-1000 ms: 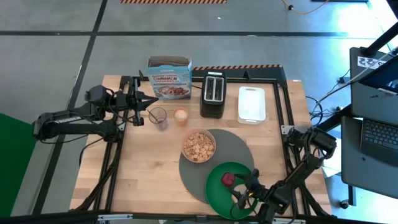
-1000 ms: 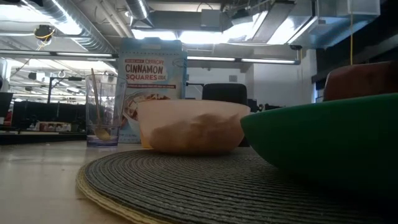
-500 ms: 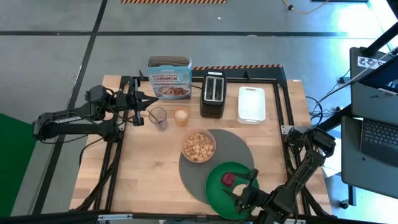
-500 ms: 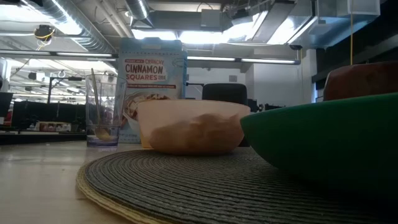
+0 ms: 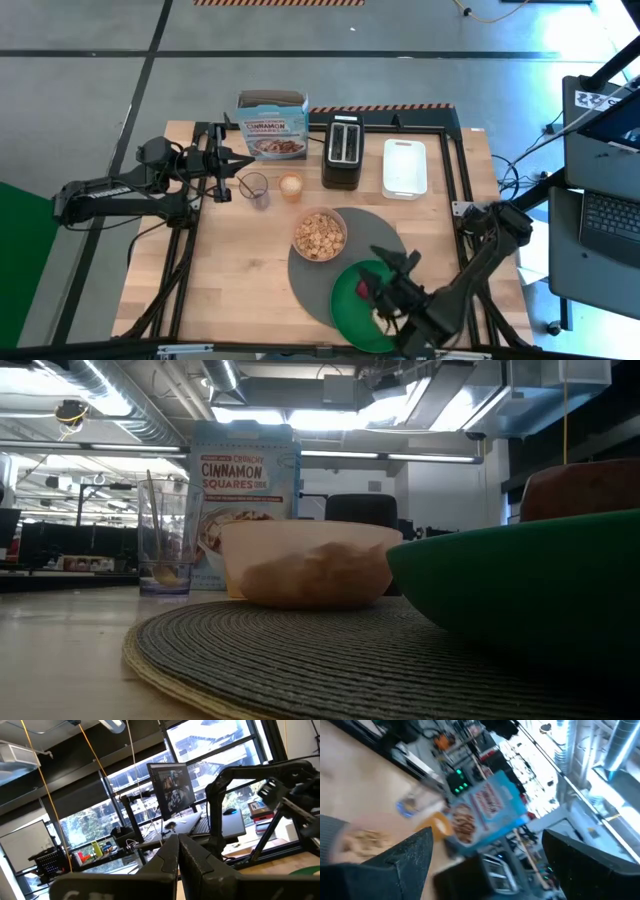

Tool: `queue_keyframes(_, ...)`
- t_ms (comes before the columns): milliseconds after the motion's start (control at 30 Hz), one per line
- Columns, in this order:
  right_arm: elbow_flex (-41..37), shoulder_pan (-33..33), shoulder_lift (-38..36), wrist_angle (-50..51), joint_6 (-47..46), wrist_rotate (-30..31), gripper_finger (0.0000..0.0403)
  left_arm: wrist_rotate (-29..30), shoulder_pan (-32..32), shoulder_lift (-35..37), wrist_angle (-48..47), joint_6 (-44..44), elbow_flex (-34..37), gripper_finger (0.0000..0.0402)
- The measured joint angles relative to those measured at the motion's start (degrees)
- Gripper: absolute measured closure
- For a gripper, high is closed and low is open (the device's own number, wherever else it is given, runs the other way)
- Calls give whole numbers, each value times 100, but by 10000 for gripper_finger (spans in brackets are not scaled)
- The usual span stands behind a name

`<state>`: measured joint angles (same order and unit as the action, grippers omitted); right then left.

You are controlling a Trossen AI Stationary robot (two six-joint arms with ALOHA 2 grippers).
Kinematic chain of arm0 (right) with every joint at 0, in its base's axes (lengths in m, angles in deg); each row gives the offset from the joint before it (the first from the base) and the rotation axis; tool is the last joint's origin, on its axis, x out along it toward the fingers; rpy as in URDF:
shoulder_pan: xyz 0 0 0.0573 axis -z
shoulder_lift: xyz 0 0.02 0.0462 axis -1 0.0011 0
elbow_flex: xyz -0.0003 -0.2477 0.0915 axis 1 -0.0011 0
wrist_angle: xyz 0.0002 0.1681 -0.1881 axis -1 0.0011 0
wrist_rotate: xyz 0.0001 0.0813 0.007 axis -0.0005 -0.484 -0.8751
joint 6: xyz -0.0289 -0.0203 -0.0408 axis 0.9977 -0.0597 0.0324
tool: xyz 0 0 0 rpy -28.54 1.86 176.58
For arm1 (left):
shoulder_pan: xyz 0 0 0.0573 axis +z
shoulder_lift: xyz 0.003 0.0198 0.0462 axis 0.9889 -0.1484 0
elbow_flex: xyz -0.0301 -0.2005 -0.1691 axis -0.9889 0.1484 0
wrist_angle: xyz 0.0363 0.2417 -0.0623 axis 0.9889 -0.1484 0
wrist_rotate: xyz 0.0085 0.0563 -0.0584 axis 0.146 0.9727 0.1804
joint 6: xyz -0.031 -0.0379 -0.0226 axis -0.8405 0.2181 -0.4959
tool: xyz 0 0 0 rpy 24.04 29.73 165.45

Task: Arrange a breakfast setting
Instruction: Put the gold spoon on the gray table mat

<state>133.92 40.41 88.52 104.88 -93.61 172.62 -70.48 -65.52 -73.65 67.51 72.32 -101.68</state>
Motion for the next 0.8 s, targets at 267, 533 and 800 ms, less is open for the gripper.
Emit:
queue_keyframes(267,734,581,-1,1644,-306,38,62,-236,0,-2,3,-1073,0,401)
queue_keyframes(533,754,677,-4,1679,-311,-420,62,-361,0,93,-1600,-1798,0,401)
queue_keyframes(800,753,683,-4,1679,-303,-499,62,1574,0,90,-3880,-1579,4,376)
